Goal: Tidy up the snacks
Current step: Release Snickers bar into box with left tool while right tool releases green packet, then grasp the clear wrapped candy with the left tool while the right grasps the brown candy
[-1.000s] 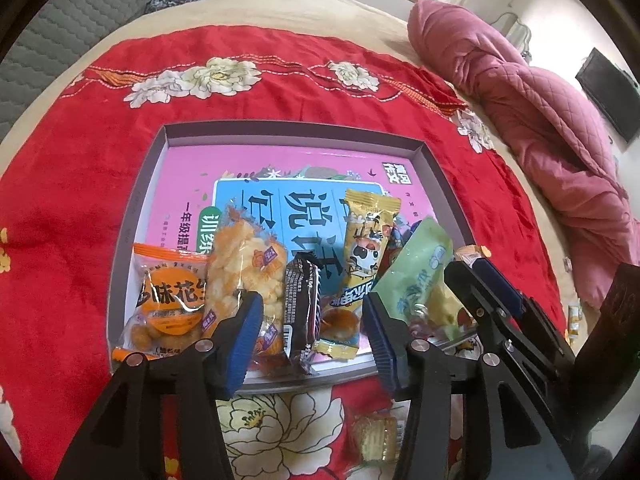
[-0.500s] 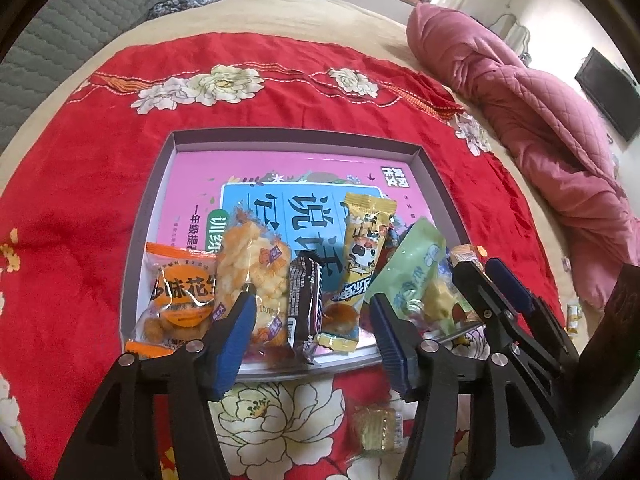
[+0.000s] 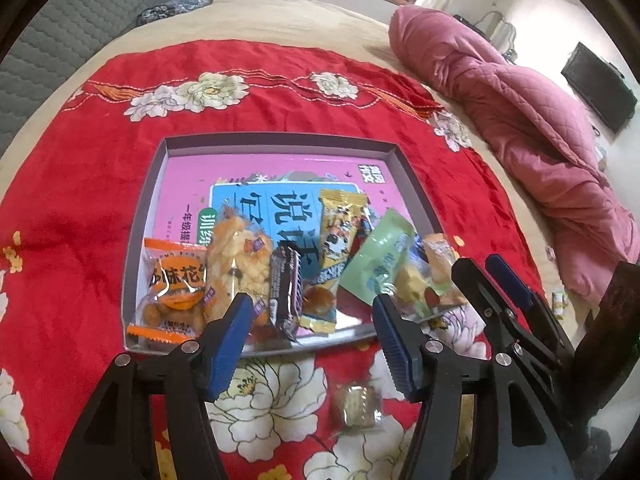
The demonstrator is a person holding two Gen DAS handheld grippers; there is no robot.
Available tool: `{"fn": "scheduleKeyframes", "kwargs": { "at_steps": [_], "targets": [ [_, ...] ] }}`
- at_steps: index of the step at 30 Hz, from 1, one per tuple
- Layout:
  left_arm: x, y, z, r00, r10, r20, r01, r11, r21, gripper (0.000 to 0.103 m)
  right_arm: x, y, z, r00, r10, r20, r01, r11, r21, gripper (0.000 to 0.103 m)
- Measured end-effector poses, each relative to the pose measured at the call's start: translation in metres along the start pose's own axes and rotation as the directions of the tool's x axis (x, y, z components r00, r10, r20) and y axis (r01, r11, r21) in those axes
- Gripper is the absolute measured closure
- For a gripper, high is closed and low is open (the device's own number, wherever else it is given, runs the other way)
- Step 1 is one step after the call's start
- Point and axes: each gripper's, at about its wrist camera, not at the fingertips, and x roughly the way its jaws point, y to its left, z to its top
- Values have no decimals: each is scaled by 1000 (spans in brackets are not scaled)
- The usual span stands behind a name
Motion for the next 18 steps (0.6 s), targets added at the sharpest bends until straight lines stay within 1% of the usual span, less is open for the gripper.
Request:
{"fn": "scheduleKeyframes", "kwargs": {
  "at_steps": [8,18],
  "targets": [
    [-7,-5,-11,1000,-13,-22,14,1000,27,39,-17,-5,-2,1000,-31,-2,31,998,46,31],
    [-7,-10,-32,998,-23,-63,26,998,52,39,-37,-15,-12,996,-80,-43,83,993,83,31]
  ]
}}
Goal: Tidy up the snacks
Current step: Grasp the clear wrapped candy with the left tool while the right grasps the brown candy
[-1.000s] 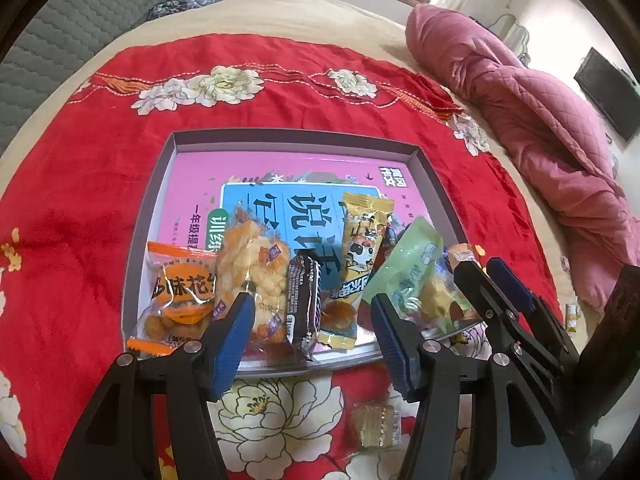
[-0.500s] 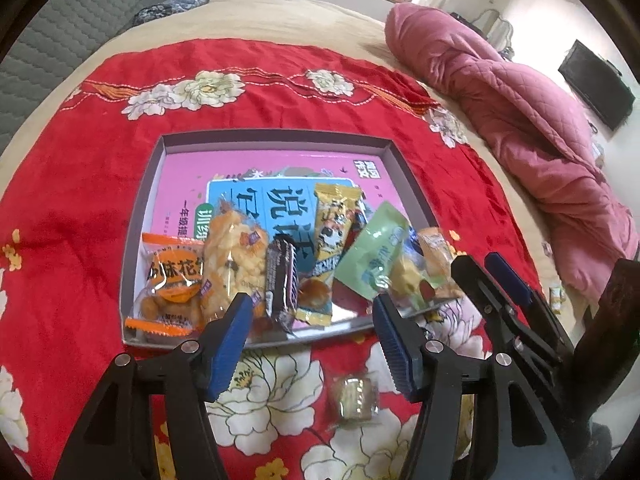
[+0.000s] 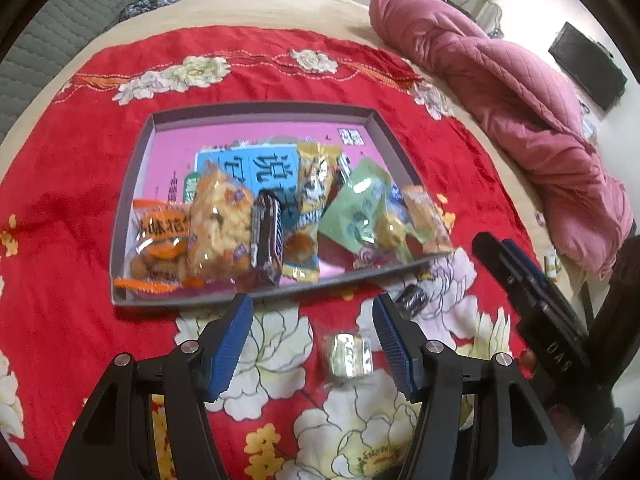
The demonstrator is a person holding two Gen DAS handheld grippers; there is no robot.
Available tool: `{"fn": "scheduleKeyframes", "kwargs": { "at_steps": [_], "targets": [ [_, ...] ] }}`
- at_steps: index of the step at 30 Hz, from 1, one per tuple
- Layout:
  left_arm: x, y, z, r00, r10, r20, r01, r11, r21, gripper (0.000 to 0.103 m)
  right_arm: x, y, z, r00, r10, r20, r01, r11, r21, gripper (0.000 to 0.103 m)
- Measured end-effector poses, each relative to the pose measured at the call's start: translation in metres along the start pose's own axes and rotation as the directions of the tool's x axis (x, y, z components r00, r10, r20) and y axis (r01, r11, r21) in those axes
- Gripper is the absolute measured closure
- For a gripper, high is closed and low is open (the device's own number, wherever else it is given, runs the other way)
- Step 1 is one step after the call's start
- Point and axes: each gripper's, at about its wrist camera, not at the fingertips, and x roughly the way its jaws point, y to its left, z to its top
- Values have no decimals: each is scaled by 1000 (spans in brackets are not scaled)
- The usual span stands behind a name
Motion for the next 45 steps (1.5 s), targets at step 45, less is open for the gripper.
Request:
{"fn": "scheduleKeyframes", "kwargs": {
  "at_steps": [45],
  "targets": [
    [57,-12,-34,978,-42,-205,40,999,-15,39,37,12,-50,945,-124,-304,38,961,-275,31]
  ]
}}
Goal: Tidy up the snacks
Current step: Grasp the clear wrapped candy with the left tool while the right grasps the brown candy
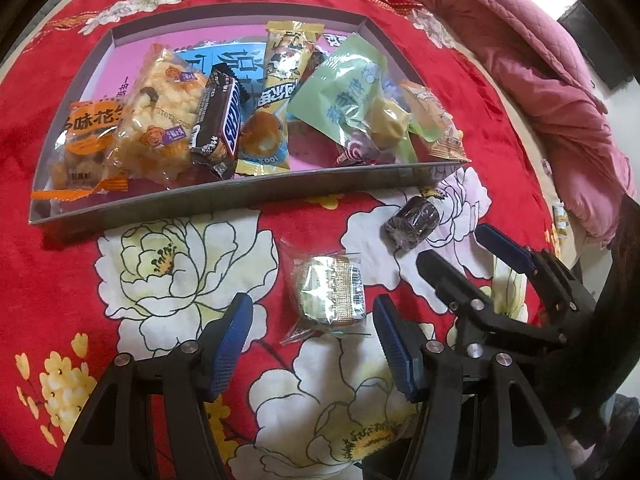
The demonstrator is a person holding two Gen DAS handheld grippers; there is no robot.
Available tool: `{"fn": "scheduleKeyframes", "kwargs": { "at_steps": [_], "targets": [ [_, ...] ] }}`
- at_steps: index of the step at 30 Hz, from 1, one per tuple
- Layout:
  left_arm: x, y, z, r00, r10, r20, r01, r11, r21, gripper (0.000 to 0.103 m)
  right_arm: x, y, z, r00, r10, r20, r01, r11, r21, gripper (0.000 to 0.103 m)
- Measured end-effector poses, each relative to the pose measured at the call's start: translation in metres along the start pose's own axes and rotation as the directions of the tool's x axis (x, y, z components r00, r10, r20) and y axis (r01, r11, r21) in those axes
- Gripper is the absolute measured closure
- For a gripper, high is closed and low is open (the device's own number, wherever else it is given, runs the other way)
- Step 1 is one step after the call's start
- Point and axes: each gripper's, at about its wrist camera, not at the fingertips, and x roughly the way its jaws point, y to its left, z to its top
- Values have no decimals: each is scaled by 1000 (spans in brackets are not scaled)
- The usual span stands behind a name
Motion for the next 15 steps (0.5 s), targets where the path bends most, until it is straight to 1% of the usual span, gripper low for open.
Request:
{"fn": "scheduleKeyframes", "kwargs": {
  "at_steps": [7,13,14,15],
  "targets": [
    [4,3,2,1000,-11,-9,11,1000,-14,39,12,7,2,999,38,0,-38,997,-69,31],
    [7,6,3,1000,-8,-11,8,1000,-17,39,22,13,5,1000,25,11,-24,993,-117,31],
    [8,6,3,1000,-6,-9,6,1000,-16,39,23,13,5,1000,24,12,-22,993,-119,32],
    [8,5,3,1000,-4,-8,3,1000,-13,39,24,13,6,1000,19,18,-16,992,-123,35]
  ]
}}
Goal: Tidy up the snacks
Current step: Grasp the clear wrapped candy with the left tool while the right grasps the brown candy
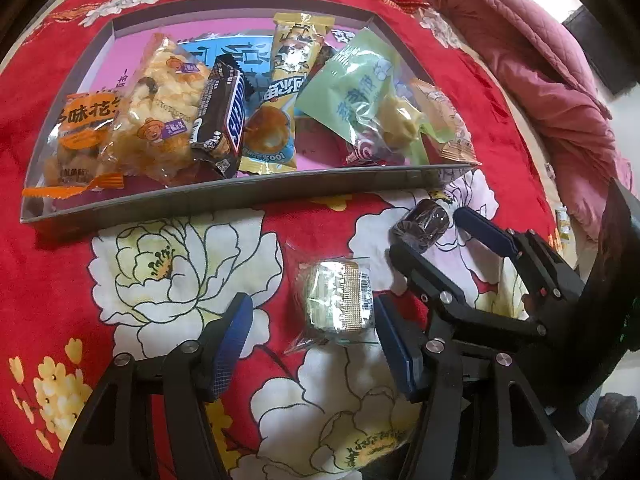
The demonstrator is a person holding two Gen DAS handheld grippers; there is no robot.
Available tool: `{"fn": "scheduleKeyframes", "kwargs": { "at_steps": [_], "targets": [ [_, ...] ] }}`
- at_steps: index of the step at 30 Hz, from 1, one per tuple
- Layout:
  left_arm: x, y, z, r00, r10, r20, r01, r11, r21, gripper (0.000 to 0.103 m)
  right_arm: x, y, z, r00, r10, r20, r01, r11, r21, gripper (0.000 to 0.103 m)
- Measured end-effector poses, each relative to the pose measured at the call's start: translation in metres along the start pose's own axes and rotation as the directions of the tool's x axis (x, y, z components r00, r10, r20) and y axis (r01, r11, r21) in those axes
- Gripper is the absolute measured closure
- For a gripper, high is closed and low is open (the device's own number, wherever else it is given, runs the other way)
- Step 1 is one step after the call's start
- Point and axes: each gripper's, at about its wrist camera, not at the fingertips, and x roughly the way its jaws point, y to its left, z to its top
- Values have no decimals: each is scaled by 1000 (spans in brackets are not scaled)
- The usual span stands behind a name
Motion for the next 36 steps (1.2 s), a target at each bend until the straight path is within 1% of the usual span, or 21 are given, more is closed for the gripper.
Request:
{"fn": "scheduleKeyframes", "kwargs": {
  "at_steps": [4,6,9,12,14,18,19,20,22,26,31,36],
  "targets": [
    [3,-2,1,1000,13,7,-13,1000,3,39,1,-1,2,1000,11,18,-11,1000,-1,45],
    [4,-4,2,1000,22,13,-22,1000,3,39,2,-2,3,1000,18,16,-18,1000,-3,52],
    [7,-7,3,999,34,16,-34,999,10,39,1,-3,3,999,23,22,-23,1000,-1,60],
    [8,-9,3,999,45,19,-46,999,17,39,2,-6,4,999,34,24,-35,999,14,62],
    [9,-10,3,998,60,22,-60,998,19,45,2,-10,4,999,47,25,-47,998,29,62],
    [10,-13,-1,996,81,37,-82,996,34,51,1,-12,4,998,58,30,-59,997,43,63],
    [10,-16,-3,995,89,44,-91,995,48,55,1,-13,4,998,59,30,-60,997,45,63],
    [10,-19,-4,994,92,50,-95,994,59,59,1,-13,4,998,61,31,-62,997,46,63],
    [11,-22,-4,994,89,58,-93,994,65,62,1,-13,5,997,64,31,-66,997,50,63],
    [6,-19,-4,995,72,69,-76,996,55,64,-1,-15,5,996,76,36,-78,995,64,63],
    [-8,-15,-8,992,81,94,-86,995,55,64,-6,-17,6,994,95,58,-99,992,78,63],
    [-22,-9,-5,990,69,121,-74,996,40,64,-15,-18,6,989,118,87,-126,988,89,64]
  ]
}}
